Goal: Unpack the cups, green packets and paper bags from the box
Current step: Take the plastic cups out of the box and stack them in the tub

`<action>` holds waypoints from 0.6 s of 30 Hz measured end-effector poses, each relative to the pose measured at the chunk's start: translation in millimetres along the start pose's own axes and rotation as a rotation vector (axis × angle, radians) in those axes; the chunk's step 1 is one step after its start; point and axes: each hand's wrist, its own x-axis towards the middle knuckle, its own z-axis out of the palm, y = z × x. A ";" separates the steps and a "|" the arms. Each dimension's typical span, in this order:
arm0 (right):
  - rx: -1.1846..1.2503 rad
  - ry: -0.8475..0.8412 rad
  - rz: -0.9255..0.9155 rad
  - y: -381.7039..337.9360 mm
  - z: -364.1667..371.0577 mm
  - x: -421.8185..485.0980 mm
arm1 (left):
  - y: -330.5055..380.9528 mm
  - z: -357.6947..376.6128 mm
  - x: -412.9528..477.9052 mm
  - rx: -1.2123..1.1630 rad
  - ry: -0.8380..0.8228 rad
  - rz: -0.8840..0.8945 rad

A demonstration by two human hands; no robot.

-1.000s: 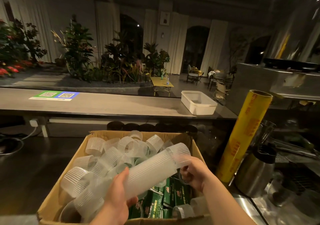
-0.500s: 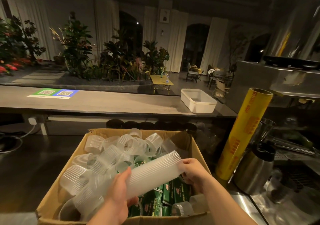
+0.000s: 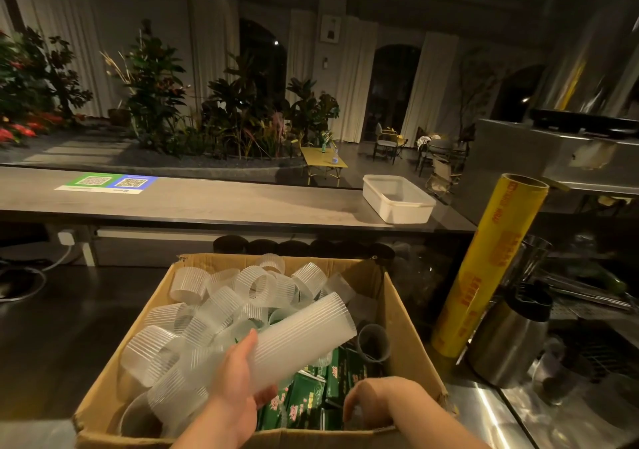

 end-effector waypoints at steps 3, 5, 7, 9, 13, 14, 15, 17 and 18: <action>-0.085 0.025 0.073 -5.9 0.5 6.6 | -0.7 -0.1 -1.7 0.006 0.002 -0.015; -0.040 0.120 0.042 -4.9 -0.2 9.8 | -0.5 -0.3 -2.2 0.005 -0.002 -0.012; 0.132 0.223 -0.047 0.7 0.5 12.9 | -0.1 -1.1 -1.7 -0.004 -0.002 -0.007; 0.453 0.283 -0.116 8.7 0.4 11.6 | 0.2 -1.3 -0.4 -0.017 0.000 -0.006; 1.048 0.528 -0.276 24.6 -0.5 6.3 | -1.5 -2.0 2.7 -0.027 0.013 -0.021; 1.179 0.600 -0.324 25.3 -2.3 3.1 | -1.7 -2.8 3.2 -0.030 0.014 -0.022; 1.303 0.667 -0.360 25.2 -4.2 -1.5 | -2.2 -3.3 3.3 -0.034 0.012 -0.024; 1.504 0.785 -0.423 22.4 -10.6 -13.4 | -1.9 -3.3 2.9 -0.045 0.000 -0.023; 1.582 0.815 -0.449 20.6 -14.5 -18.6 | -1.7 -3.6 3.0 -0.049 -0.005 -0.019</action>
